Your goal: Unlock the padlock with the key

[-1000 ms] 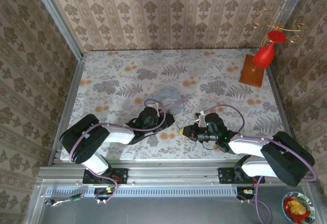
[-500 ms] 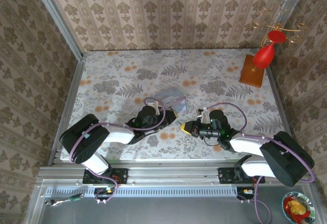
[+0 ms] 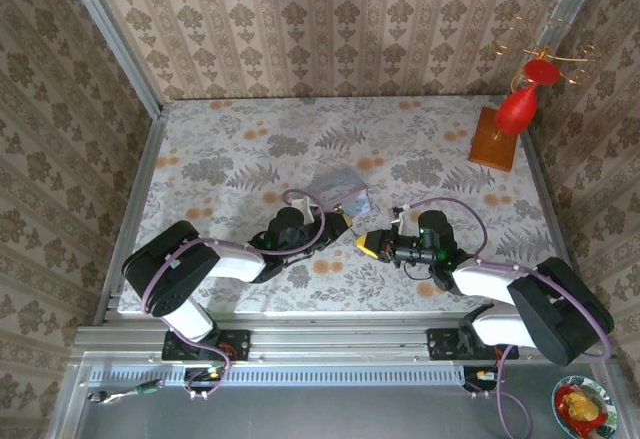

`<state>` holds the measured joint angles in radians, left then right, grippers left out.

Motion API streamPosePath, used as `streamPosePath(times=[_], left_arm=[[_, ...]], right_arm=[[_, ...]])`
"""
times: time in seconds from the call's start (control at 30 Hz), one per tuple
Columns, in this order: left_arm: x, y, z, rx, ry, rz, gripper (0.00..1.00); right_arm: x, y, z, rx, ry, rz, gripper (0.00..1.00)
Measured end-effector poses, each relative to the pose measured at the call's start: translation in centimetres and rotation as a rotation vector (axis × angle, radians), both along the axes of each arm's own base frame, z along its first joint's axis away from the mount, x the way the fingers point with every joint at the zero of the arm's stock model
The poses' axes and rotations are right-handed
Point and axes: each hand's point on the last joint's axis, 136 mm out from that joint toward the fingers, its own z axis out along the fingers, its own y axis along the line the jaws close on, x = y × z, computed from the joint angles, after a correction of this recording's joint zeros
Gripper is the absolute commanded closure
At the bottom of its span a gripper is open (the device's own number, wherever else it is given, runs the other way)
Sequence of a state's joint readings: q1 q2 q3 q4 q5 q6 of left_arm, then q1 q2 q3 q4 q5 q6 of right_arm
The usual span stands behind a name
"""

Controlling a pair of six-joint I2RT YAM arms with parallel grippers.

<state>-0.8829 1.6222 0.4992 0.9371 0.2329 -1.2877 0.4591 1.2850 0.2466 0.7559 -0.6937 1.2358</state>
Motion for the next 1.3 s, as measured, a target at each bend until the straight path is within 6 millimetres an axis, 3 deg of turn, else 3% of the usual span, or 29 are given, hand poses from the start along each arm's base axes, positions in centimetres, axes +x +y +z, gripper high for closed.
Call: streamPosePath(times=[0.5,1.3], left_arm=[[0.1,-0.4,0.8,-0.052,0.007,-0.002,0.95],[-0.2,-0.6,1.2,-0.075,0.012,-0.010,0.94]], right_arm=[[0.4,-0.5,-0.6,0.018,0.045,-0.001,1.00],[0.3,-0.4,0.4,0.042,0.016,0.013,1.00]])
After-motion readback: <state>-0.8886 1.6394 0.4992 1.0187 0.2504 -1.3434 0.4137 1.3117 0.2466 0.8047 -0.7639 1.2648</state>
